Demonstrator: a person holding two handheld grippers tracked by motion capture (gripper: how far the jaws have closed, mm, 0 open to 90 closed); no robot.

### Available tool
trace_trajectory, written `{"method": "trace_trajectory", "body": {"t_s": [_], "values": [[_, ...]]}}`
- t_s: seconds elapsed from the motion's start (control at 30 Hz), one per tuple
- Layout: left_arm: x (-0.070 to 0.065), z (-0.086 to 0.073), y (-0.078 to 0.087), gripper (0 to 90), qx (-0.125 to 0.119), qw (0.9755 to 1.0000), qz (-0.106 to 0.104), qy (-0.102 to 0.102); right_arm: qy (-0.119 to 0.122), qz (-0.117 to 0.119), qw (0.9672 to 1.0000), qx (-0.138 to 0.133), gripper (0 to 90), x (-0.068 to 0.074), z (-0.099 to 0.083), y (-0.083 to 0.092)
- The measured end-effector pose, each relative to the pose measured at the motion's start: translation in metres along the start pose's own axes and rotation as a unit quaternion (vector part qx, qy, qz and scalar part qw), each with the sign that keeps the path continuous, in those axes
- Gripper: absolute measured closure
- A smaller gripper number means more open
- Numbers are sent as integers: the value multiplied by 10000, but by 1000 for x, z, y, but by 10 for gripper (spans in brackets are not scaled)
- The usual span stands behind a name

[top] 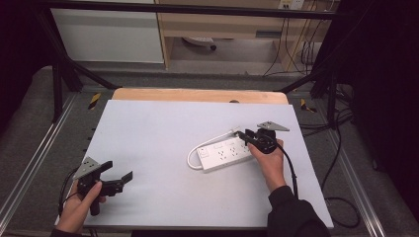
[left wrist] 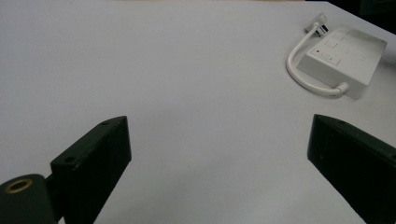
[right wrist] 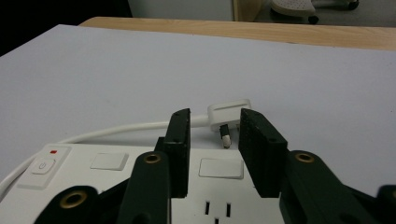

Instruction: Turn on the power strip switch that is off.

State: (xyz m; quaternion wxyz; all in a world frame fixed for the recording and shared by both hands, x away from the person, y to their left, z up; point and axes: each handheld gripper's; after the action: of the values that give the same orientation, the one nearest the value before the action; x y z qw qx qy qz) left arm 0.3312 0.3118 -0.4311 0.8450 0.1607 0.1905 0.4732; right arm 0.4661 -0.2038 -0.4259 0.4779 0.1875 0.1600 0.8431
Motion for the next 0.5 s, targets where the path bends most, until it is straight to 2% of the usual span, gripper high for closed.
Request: {"method": "trace_trajectory", "body": {"t_s": [0.17, 0.37, 0.5], "values": [[0, 0, 0, 62, 0, 10000, -2, 10, -117, -32, 9999, -11, 439, -1, 4, 3], [0, 0, 0, 62, -5, 10000, 5, 9, -231, -177, 9995, -104, 155, -1, 12, 13], [0, 0, 1, 62, 10, 10000, 10, 15, -300, -203, 9992, -192, 65, -3, 17, 24]]}}
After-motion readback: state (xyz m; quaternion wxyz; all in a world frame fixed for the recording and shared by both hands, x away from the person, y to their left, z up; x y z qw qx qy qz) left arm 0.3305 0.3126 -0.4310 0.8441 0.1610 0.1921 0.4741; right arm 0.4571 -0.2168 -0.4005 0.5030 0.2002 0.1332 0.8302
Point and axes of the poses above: each handheld gripper's, and its own axes: y roughly backward along the jaws, z roughly out of its top, x roughly to its left, and after that the axes turned 1 degree about y, right-handed
